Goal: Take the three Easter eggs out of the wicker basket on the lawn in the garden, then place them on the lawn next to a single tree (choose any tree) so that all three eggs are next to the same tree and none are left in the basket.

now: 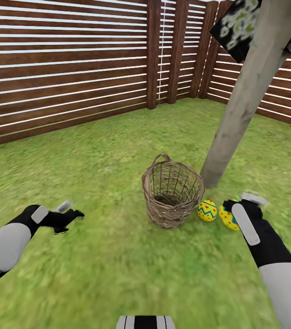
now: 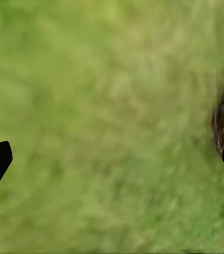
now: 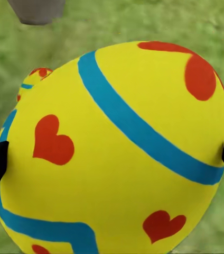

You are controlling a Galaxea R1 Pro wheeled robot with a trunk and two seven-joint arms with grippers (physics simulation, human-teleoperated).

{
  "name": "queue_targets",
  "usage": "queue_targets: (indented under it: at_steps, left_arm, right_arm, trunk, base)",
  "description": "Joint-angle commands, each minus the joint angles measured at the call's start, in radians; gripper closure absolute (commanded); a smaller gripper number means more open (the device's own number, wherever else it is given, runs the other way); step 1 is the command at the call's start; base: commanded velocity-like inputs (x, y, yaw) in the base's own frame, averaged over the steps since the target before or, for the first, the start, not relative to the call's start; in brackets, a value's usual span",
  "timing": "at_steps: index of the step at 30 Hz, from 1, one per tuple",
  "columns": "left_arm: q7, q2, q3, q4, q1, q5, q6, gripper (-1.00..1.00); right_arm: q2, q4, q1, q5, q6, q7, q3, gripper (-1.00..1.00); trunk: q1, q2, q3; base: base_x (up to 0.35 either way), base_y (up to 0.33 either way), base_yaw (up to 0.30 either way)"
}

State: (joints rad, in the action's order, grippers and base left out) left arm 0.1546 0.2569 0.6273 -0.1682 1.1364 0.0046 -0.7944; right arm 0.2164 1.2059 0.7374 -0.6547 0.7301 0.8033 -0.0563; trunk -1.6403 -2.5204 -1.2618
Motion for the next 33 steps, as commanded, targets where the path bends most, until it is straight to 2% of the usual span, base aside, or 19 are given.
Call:
queue_targets:
  at_steps: [1, 2, 3, 4, 6, 7, 8, 10, 11, 13, 16, 18, 19, 21, 23, 25, 29, 31, 33]
  left_arm:
    - [0.089, 0.007, 0.0, 0.011, 0.0, 0.003, -0.004, -1.0]
    - [0.157, 0.015, 0.0, 0.023, -0.002, 0.005, -0.003, -1.0]
    - [0.279, 0.025, -0.001, 0.052, -0.003, 0.005, 0.007, -1.0]
    - [0.371, 0.029, -0.001, 0.072, -0.003, 0.004, 0.028, -1.0]
    - [0.681, 0.047, -0.006, 0.122, -0.006, -0.016, 0.113, -1.0]
    - [0.787, 0.05, -0.007, 0.132, -0.011, -0.038, 0.132, -1.0]
    - [0.931, 0.052, -0.008, 0.141, -0.026, -0.088, 0.155, -1.0]
    - [1.098, 0.053, -0.009, 0.147, -0.05, -0.173, 0.196, -1.0]
    - [1.146, 0.054, -0.009, 0.148, -0.068, -0.198, 0.211, -1.0]
    - [1.181, 0.054, -0.009, 0.149, -0.1, -0.217, 0.225, -1.0]
    - [1.194, 0.035, -0.009, 0.15, -0.166, -0.226, 0.26, -1.0]
    - [1.194, 0.014, -0.009, 0.15, -0.192, -0.228, 0.276, -1.0]
    - [1.193, 0.011, -0.009, 0.15, -0.199, -0.228, 0.279, -1.0]
    - [1.187, 0.008, -0.009, 0.15, -0.22, -0.228, 0.295, -1.0]
    - [1.186, 0.006, -0.009, 0.15, -0.228, -0.228, 0.308, -1.0]
    - [1.185, -0.001, -0.009, 0.15, -0.234, -0.229, 0.313, -1.0]
    - [1.181, -0.014, -0.009, 0.15, -0.238, -0.229, 0.327, -1.0]
    - [1.136, -0.034, -0.009, 0.15, -0.245, -0.229, 0.358, -1.0]
    - [1.055, -0.054, -0.009, 0.15, -0.25, -0.229, 0.375, -1.0]
  right_arm:
    - [-0.012, 0.002, -0.026, -0.008, 0.003, -0.022, -0.004, 1.0]
    - [-0.022, 0.003, -0.041, -0.007, 0.004, -0.044, -0.004, 1.0]
    - [-0.032, 0.003, -0.06, -0.007, 0.006, -0.073, -0.004, 1.0]
    - [-0.036, 0.002, -0.073, -0.008, 0.006, -0.09, -0.004, 1.0]
    - [-0.042, 0.003, -0.113, -0.006, 0.004, -0.136, -0.004, 1.0]
    - [-0.042, 0.002, -0.121, -0.006, 0.003, -0.154, -0.004, 1.0]
    - [-0.043, 0.001, -0.131, -0.004, 0.002, -0.182, -0.004, 1.0]
    - [-0.04, 0.001, -0.152, 0.003, -0.004, -0.209, -0.002, 1.0]
    - [-0.038, 0.0, -0.163, 0.005, -0.021, -0.215, -0.001, 1.0]
    - [-0.033, -0.004, -0.186, 0.007, -0.078, -0.22, 0.001, 1.0]
    - [-0.031, -0.045, -0.218, 0.006, -0.26, -0.223, 0.001, 1.0]
    - [-0.035, -0.111, -0.224, 0.007, -0.372, -0.226, -0.008, 1.0]
    - [-0.037, -0.135, -0.225, 0.013, -0.404, -0.23, -0.022, 1.0]
    - [-0.035, -0.216, -0.226, 0.058, -0.538, -0.242, -0.092, 1.0]
    - [-0.035, -0.288, -0.226, 0.095, -0.66, -0.25, -0.123, 1.0]
    - [-0.036, -0.37, -0.227, 0.112, -0.738, -0.276, -0.135, 1.0]
    - [-0.036, -0.453, -0.226, 0.131, -0.827, -0.372, -0.139, 1.0]
    - [-0.035, -0.459, -0.227, 0.133, -0.837, -0.382, -0.139, 1.0]
    - [-0.035, -0.464, -0.227, 0.133, -0.841, -0.386, -0.139, 1.0]
  trunk:
    - [0.0, 0.0, -0.001]
    - [0.0, 0.0, -0.001]
    - [0.0, 0.0, -0.001]
    - [0.0, 0.0, -0.001]
    - [0.0, 0.0, -0.001]
    - [0.0, 0.0, -0.001]
    - [0.0, 0.0, -0.001]
    - [0.0, 0.0, -0.001]
    - [0.0, 0.0, -0.001]
    - [0.0, 0.0, -0.001]
    - [0.0, 0.0, -0.001]
    - [0.0, 0.0, -0.001]
    - [0.0, 0.0, -0.001]
    - [0.0, 0.0, -0.001]
    - [0.0, 0.0, -0.001]
    - [0.0, 0.0, -0.001]
    - [0.0, 0.0, -0.001]
    - [0.0, 0.0, -0.001]
    - [0.0, 0.0, -0.001]
  base:
    - [0.0, 0.0, 0.0]
    - [0.0, 0.0, 0.0]
    - [0.0, 0.0, 0.0]
    - [0.0, 0.0, 0.0]
    - [0.0, 0.0, 0.0]
    - [0.0, 0.0, 0.0]
    - [0.0, 0.0, 0.0]
    - [0.0, 0.0, 0.0]
    - [0.0, 0.0, 0.0]
    - [0.0, 0.0, 0.0]
    - [0.0, 0.0, 0.0]
    - [0.0, 0.0, 0.0]
    - [0.0, 0.0, 0.0]
    - [0.0, 0.0, 0.0]
    - [0.0, 0.0, 0.0]
    - [0.0, 0.0, 0.0]
    - [0.117, 0.0, 0.0]
    - [0.29, 0.0, 0.0]
    - [0.215, 0.0, 0.0]
